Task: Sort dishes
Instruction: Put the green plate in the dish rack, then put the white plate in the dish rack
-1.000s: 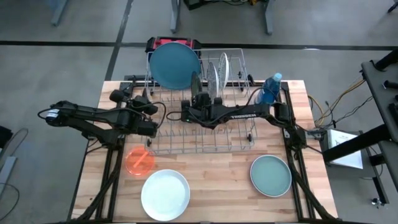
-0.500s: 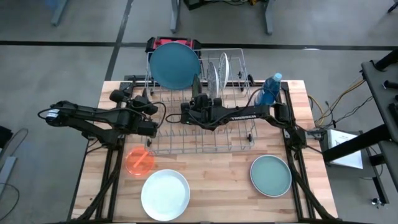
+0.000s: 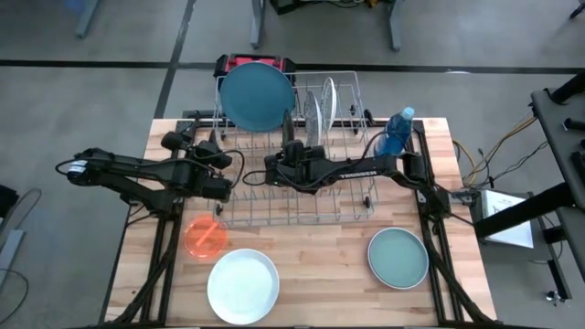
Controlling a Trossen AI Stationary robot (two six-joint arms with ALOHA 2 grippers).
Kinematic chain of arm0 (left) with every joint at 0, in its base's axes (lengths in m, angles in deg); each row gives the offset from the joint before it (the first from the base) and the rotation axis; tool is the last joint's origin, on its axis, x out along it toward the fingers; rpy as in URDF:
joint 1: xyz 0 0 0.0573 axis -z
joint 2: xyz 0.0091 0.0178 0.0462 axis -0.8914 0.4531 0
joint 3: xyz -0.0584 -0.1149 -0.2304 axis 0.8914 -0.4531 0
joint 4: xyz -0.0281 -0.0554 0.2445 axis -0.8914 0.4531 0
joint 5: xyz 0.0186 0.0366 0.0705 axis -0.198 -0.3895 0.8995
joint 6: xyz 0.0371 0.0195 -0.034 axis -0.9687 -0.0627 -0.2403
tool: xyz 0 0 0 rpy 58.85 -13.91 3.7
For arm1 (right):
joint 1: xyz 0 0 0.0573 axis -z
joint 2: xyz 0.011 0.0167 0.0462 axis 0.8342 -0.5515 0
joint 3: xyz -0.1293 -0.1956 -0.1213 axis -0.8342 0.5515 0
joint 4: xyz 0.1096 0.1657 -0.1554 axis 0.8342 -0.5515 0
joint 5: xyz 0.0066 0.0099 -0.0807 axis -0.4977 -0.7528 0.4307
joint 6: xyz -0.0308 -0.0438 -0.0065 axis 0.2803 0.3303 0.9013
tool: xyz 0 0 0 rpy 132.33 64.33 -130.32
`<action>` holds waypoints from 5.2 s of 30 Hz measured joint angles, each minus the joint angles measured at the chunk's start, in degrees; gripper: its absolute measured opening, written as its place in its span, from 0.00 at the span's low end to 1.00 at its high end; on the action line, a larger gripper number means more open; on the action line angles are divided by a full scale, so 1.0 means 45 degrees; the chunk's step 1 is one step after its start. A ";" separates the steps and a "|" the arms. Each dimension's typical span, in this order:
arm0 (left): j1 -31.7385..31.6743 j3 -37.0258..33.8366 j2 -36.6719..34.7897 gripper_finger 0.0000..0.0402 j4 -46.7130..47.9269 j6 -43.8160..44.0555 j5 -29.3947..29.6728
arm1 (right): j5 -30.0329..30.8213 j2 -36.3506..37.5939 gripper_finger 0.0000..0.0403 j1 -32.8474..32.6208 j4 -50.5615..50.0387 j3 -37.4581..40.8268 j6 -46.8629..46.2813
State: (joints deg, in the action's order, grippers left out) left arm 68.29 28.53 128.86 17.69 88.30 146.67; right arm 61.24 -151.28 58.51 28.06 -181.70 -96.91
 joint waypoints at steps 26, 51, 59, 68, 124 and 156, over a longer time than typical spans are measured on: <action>0.0002 -0.0024 0.0000 0.61 0.0000 -0.0398 -0.0460 | -0.1635 0.0644 0.64 -0.0647 -0.2568 -0.0004 -0.1258; 0.0036 -0.0034 0.0000 0.61 -0.0046 -0.0955 -0.1471 | -0.2744 0.2904 0.64 -0.1965 -0.4545 0.0000 0.0092; 0.0072 -0.0034 -0.0005 0.61 -0.0671 -0.2440 -0.3147 | -0.2667 0.4897 0.58 -0.2513 -0.5692 0.0149 0.2315; 0.0815 0.1313 -0.0005 0.61 -0.2384 -0.5346 -0.8128 | -0.4052 0.6697 0.54 -0.3400 -0.5743 0.1538 0.4025; 1.2725 0.3356 0.9344 0.39 -0.2827 0.2147 -1.2143 | -0.7019 0.1552 0.59 -0.8522 0.8798 0.7490 -0.3366; 1.3221 0.1347 0.9602 0.39 -0.6969 0.3152 -1.1817 | -0.9282 -0.1045 0.62 -0.6877 1.2046 0.5649 -0.2166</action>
State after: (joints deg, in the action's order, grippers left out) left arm 127.79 34.59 172.07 -13.67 102.48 93.49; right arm 19.47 -155.98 27.56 82.26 -156.28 -106.66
